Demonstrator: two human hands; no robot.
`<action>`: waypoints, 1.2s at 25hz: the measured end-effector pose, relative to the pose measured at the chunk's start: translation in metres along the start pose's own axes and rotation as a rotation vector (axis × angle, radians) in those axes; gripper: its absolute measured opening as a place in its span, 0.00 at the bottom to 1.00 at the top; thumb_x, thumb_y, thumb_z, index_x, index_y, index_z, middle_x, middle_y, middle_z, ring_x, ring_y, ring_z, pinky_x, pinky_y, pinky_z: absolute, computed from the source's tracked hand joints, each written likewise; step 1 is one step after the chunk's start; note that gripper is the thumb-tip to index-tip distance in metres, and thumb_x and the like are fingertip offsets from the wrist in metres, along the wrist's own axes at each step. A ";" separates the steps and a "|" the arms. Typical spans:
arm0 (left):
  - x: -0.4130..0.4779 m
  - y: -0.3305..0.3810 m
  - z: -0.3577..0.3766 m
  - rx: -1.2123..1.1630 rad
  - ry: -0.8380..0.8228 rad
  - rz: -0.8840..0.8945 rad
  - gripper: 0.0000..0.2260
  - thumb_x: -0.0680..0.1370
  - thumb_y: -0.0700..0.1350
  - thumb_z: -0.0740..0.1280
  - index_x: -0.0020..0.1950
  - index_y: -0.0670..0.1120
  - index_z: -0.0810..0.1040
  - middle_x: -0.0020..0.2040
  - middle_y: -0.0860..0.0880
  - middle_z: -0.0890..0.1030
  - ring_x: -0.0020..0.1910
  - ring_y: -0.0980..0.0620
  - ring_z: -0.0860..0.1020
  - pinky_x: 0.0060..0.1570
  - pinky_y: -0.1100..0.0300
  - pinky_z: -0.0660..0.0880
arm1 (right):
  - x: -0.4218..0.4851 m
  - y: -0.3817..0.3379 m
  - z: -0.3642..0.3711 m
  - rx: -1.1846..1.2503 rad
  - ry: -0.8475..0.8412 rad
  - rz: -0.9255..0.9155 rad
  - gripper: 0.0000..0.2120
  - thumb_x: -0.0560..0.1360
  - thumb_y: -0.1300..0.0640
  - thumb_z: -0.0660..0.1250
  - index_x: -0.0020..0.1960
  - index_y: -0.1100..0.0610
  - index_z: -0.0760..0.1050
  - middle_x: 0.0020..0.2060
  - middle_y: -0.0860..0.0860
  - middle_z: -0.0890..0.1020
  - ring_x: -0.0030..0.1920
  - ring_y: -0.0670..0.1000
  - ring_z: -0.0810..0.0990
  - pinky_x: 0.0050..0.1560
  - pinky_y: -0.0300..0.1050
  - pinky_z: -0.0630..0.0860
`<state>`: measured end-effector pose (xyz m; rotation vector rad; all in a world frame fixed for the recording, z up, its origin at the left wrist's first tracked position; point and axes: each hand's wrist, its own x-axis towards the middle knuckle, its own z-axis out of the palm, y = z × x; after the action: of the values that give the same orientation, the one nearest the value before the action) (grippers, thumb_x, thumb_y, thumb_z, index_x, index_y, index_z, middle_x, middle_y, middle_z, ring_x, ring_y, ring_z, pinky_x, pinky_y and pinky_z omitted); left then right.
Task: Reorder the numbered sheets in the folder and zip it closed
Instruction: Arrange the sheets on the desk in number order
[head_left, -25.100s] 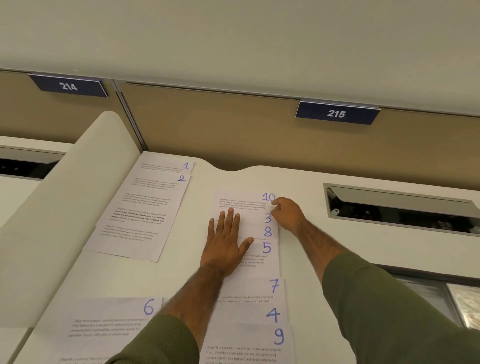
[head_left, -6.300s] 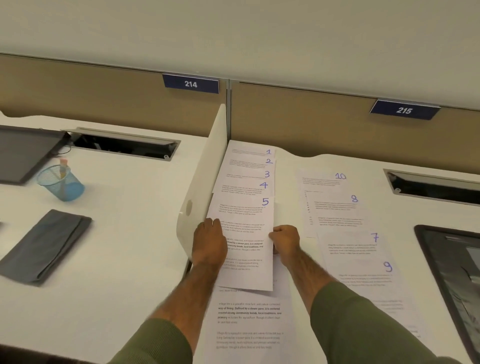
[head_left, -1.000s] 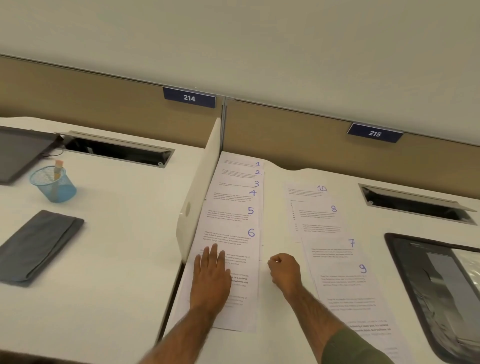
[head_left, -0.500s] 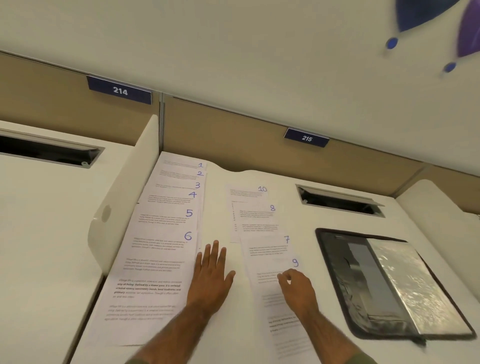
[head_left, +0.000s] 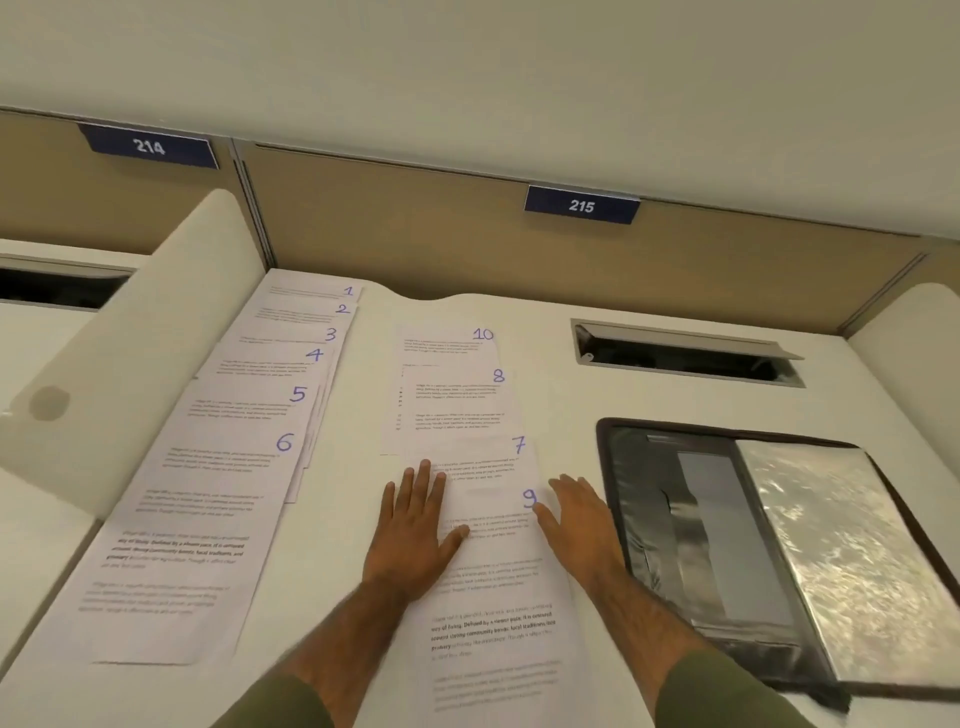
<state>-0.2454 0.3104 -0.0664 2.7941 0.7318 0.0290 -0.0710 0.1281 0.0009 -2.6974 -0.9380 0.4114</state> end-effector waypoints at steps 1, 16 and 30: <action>0.002 0.003 0.000 0.010 0.007 -0.009 0.38 0.80 0.71 0.39 0.83 0.50 0.41 0.82 0.49 0.36 0.81 0.48 0.36 0.77 0.48 0.36 | 0.004 0.004 -0.001 0.003 -0.004 -0.020 0.28 0.83 0.41 0.56 0.78 0.56 0.63 0.78 0.52 0.65 0.80 0.54 0.56 0.79 0.51 0.54; 0.087 0.013 -0.002 0.053 -0.007 -0.171 0.41 0.79 0.73 0.43 0.82 0.48 0.35 0.81 0.46 0.34 0.80 0.46 0.33 0.78 0.47 0.36 | 0.081 0.017 0.019 -0.170 -0.090 -0.158 0.39 0.77 0.31 0.38 0.83 0.50 0.41 0.82 0.52 0.42 0.81 0.55 0.39 0.78 0.55 0.35; 0.111 0.060 0.009 0.080 -0.013 -0.087 0.40 0.80 0.72 0.44 0.83 0.48 0.39 0.82 0.46 0.37 0.81 0.46 0.36 0.78 0.46 0.36 | 0.123 0.060 -0.039 0.732 -0.023 0.306 0.14 0.78 0.58 0.69 0.62 0.59 0.75 0.52 0.53 0.80 0.49 0.50 0.80 0.47 0.42 0.78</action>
<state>-0.1188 0.3120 -0.0650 2.8319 0.8684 -0.0355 0.0688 0.1553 -0.0046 -2.1418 -0.2756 0.6875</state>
